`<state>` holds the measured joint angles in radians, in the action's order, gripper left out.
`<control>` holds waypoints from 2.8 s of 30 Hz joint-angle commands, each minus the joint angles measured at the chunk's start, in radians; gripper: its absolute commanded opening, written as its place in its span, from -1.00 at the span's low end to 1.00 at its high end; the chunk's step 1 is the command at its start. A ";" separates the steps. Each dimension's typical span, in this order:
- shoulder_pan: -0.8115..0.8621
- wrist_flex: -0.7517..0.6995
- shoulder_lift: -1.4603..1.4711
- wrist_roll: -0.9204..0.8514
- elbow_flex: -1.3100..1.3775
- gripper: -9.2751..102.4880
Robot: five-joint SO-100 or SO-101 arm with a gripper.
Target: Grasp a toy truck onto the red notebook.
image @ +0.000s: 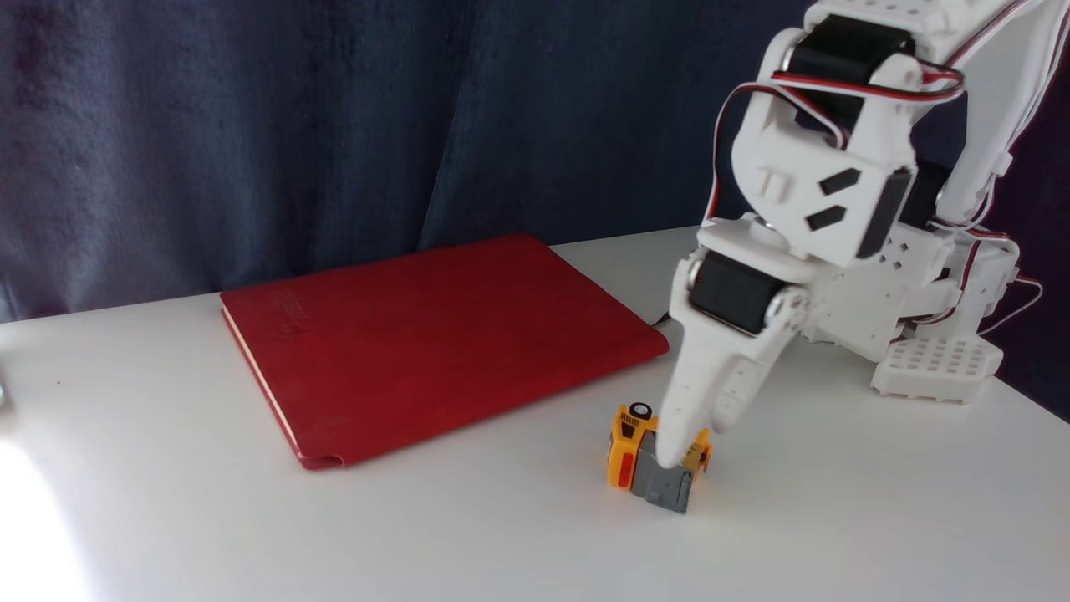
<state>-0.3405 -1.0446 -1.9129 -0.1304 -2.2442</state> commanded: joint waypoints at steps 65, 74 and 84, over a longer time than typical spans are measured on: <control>0.380 -0.497 -0.029 -0.600 0.563 -0.83; 0.683 -0.453 0.376 -0.798 0.836 -0.83; 0.792 -0.394 0.578 -0.864 0.877 -0.83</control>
<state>0.4264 -1.4557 -1.3315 -0.9848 -1.4067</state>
